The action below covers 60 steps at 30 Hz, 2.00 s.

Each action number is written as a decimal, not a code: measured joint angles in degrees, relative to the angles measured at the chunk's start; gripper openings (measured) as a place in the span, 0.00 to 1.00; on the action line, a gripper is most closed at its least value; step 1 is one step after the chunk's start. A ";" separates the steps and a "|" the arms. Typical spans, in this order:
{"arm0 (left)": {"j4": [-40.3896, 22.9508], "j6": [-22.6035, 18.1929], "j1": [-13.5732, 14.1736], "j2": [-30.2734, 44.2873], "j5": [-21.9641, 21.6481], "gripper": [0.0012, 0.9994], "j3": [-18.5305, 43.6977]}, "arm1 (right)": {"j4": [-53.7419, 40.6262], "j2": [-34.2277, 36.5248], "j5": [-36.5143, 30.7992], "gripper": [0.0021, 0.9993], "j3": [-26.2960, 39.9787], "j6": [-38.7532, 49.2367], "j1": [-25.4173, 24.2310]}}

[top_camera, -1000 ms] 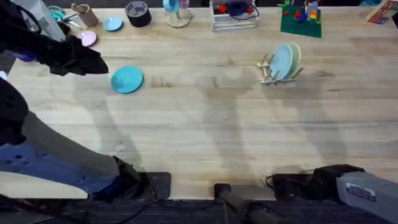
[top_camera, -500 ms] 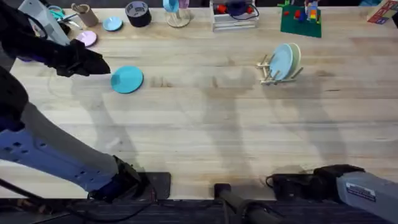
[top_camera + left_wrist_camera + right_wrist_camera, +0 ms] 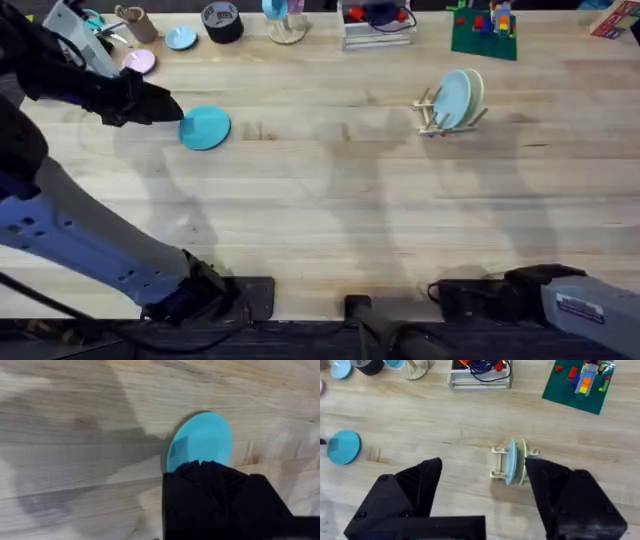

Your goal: Pick up the plates from the table one by one and place each into a slot on the dish rack.

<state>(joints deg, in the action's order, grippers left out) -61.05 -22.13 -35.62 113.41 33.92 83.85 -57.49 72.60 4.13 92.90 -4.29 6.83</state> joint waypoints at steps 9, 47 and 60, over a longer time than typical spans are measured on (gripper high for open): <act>1.72 0.67 -0.24 6.22 1.66 0.04 0.09 | 0.00 0.02 0.01 1.00 0.00 -0.70 0.00; 3.82 5.88 -1.66 13.35 15.46 0.04 2.82 | -0.02 0.00 2.64 1.00 0.00 -5.02 0.00; 3.64 5.86 -1.66 13.35 15.46 0.04 2.82 | -1.25 0.00 5.65 1.00 0.00 -5.81 0.00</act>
<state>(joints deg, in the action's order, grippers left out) -57.41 -16.27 -37.28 126.76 49.39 86.67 -58.74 72.60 9.77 92.90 -10.11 6.83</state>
